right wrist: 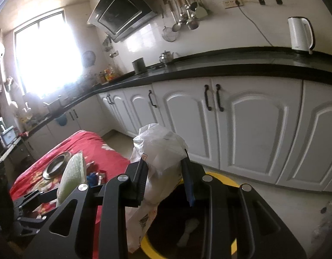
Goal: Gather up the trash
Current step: 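Carry the green scrubber and white plastic bag over the bin with both tools, then open the left tool over the bin while the right tool releases the white bag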
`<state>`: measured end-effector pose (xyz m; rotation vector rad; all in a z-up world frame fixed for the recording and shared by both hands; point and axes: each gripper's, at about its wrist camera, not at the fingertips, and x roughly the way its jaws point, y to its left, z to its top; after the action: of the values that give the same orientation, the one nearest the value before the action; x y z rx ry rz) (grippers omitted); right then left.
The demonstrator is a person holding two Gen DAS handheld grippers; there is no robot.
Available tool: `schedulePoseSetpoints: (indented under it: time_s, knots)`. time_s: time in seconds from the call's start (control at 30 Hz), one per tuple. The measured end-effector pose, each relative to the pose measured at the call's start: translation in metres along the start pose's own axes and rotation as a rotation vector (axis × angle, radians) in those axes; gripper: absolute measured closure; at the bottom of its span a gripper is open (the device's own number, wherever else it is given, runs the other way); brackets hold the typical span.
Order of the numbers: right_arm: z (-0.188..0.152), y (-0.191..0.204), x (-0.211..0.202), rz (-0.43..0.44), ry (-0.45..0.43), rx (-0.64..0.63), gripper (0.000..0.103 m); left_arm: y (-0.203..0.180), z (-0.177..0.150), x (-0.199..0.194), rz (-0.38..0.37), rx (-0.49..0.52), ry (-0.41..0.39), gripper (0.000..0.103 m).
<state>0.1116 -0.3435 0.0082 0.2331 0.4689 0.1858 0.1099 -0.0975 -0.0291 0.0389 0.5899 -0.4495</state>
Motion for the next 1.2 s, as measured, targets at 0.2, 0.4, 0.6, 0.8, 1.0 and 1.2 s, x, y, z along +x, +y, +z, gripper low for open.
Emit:
schedulePoseSetpoints:
  time_s: [0.2, 0.4, 0.6, 0.8, 1.0, 1.2]
  knots:
    - [-0.004, -0.016, 0.002, -0.078, -0.022, -0.031, 0.075, -0.013, -0.001, 0.015, -0.031, 0.024, 0.019, 0.047]
    - [-0.010, -0.038, 0.010, -0.130, -0.018, -0.012, 0.075, -0.028, -0.003, 0.035, -0.061, 0.048, 0.047, 0.047]
    - [-0.014, -0.049, 0.014, -0.169, -0.019, -0.010, 0.075, -0.041, -0.007, 0.058, -0.085, 0.075, 0.082, 0.047]
    - [-0.018, -0.056, 0.023, -0.204, -0.009, -0.022, 0.075, -0.046, -0.013, 0.074, -0.101, 0.085, 0.113, 0.046]
    - [-0.022, -0.062, 0.031, -0.214, 0.006, -0.014, 0.075, -0.053, -0.018, 0.088, -0.119, 0.103, 0.142, 0.046]
    - [-0.025, -0.068, 0.039, -0.209, 0.021, 0.015, 0.071, -0.057, -0.022, 0.102, -0.133, 0.114, 0.162, 0.043]
